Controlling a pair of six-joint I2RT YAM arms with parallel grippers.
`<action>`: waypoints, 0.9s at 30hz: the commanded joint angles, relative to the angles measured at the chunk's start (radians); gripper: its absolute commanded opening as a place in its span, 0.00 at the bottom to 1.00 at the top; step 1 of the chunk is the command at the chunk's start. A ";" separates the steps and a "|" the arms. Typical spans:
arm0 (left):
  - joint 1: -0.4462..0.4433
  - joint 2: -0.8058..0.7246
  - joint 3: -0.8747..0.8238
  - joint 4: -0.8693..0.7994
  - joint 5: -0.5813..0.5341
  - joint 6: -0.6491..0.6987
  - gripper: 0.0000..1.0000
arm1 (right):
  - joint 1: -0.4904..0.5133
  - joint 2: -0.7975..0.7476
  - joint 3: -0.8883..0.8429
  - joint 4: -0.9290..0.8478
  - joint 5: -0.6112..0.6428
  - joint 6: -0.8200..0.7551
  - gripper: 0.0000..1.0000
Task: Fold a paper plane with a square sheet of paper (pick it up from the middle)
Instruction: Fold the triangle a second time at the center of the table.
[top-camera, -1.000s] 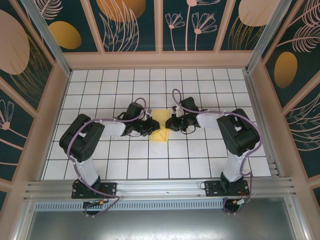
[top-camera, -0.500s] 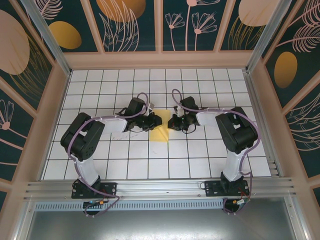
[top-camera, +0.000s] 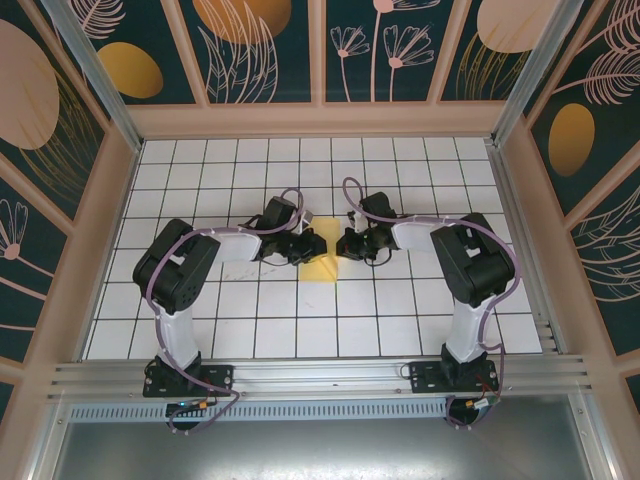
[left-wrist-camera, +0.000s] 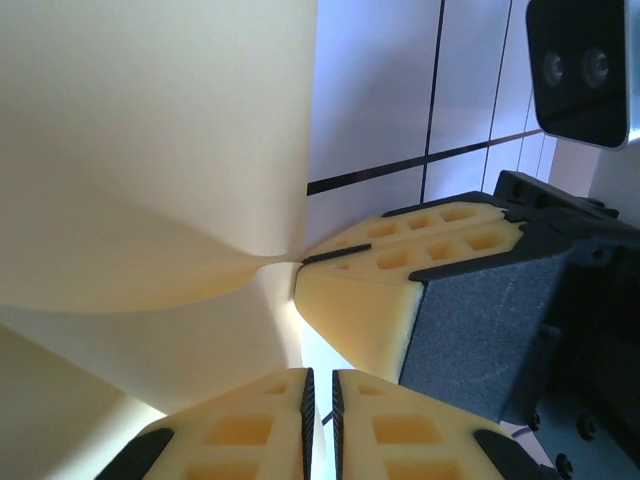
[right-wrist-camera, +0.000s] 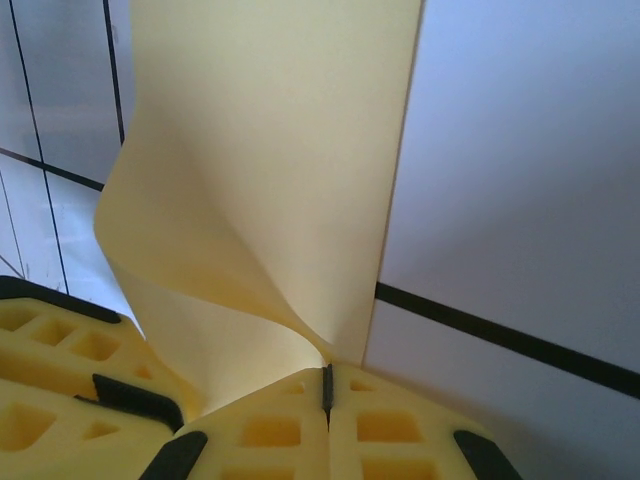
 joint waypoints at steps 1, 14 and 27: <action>-0.007 0.019 0.022 -0.021 -0.003 0.028 0.17 | -0.005 0.014 0.030 -0.027 0.019 -0.027 0.02; -0.007 0.036 0.013 -0.031 -0.011 0.032 0.17 | -0.006 0.029 0.048 -0.044 0.023 -0.041 0.02; -0.007 0.049 0.002 -0.034 -0.016 0.031 0.16 | -0.008 0.041 0.055 -0.039 0.015 -0.041 0.02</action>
